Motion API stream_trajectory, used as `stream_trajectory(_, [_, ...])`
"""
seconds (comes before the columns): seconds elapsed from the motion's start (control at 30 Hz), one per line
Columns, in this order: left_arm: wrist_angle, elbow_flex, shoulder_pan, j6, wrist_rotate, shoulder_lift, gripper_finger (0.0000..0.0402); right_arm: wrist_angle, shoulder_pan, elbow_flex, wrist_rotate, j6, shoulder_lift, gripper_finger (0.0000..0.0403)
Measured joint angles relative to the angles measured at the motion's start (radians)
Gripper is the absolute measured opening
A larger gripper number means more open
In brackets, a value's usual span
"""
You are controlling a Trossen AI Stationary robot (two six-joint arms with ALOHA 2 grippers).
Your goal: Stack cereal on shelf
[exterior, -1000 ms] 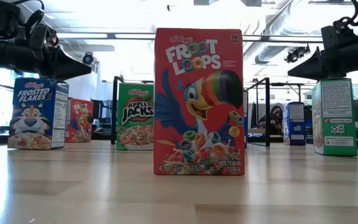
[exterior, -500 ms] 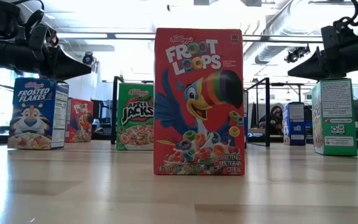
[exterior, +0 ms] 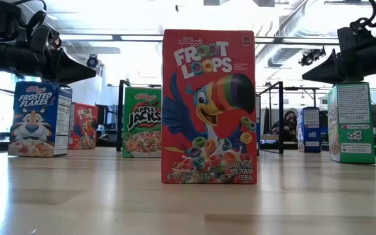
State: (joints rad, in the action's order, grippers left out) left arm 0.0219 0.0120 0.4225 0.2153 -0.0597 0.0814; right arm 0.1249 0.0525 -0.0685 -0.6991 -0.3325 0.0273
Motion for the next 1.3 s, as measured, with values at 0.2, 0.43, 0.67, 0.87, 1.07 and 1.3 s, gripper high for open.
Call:
stream_trajectory(0.2, [0.000,0.000,0.000,0.000,0.000,0.000,0.0005,0.000,0.000,0.000,0.000,0.000,0.000,0.0000])
stream_trajectory(0.43, [0.064,0.000,0.000,0.000,0.000,0.000,0.0005,0.000,0.000,0.000,0.000,0.000,0.000,0.0000])
stream_trajectory(0.67, [0.123,0.000,0.000,0.000,0.000,0.000,0.0005,0.000,0.000,0.000,0.000,0.000,0.000,0.0000])
stream_trajectory(0.87, [0.157,0.000,0.000,0.000,0.000,0.000,0.0005,0.000,0.000,0.000,0.000,0.000,0.000,0.0000])
stream_trajectory(1.07, [0.220,0.000,0.000,0.008,0.000,0.000,0.0005,0.000,0.000,0.000,-0.007,0.113,0.000,0.0000])
stream_trajectory(1.3, [0.267,0.000,0.001,-0.059,0.086,0.000,0.0005,-0.008,0.000,0.001,0.002,0.219,0.000,0.0000])
